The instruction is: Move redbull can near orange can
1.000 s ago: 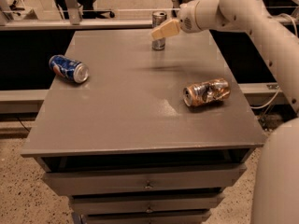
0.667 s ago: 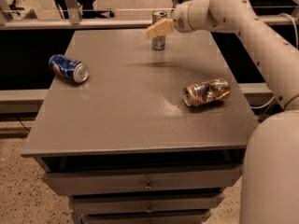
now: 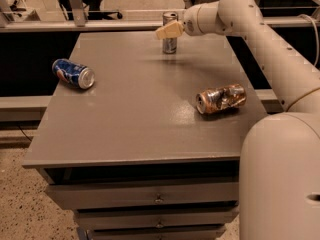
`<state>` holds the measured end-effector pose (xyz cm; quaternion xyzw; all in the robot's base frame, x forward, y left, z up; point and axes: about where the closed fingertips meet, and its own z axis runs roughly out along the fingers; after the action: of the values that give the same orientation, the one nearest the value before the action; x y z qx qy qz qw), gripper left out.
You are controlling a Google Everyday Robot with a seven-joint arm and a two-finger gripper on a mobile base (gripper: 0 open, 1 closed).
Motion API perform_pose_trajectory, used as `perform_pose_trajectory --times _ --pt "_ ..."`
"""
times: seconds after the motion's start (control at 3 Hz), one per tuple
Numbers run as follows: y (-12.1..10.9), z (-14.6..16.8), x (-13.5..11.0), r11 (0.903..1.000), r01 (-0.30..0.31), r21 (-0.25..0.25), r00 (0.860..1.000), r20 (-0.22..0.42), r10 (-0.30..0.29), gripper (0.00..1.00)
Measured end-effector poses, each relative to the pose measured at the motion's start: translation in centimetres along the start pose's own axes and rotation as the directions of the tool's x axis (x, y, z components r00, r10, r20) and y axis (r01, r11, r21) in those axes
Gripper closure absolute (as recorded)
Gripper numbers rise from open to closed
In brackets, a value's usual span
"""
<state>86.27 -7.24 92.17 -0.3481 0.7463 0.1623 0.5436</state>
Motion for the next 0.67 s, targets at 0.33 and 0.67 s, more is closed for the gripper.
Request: perform_pose_trajectory --times 0.33,0.67 --pt "-0.31 0.42 0.25 0.9998 -0.019 -0.009 1.000 0.007 0.019 0.41" --pt "-0.24 0.19 -0.07 0.9989 -0.032 -0.034 0.999 0.009 0.032 0.64"
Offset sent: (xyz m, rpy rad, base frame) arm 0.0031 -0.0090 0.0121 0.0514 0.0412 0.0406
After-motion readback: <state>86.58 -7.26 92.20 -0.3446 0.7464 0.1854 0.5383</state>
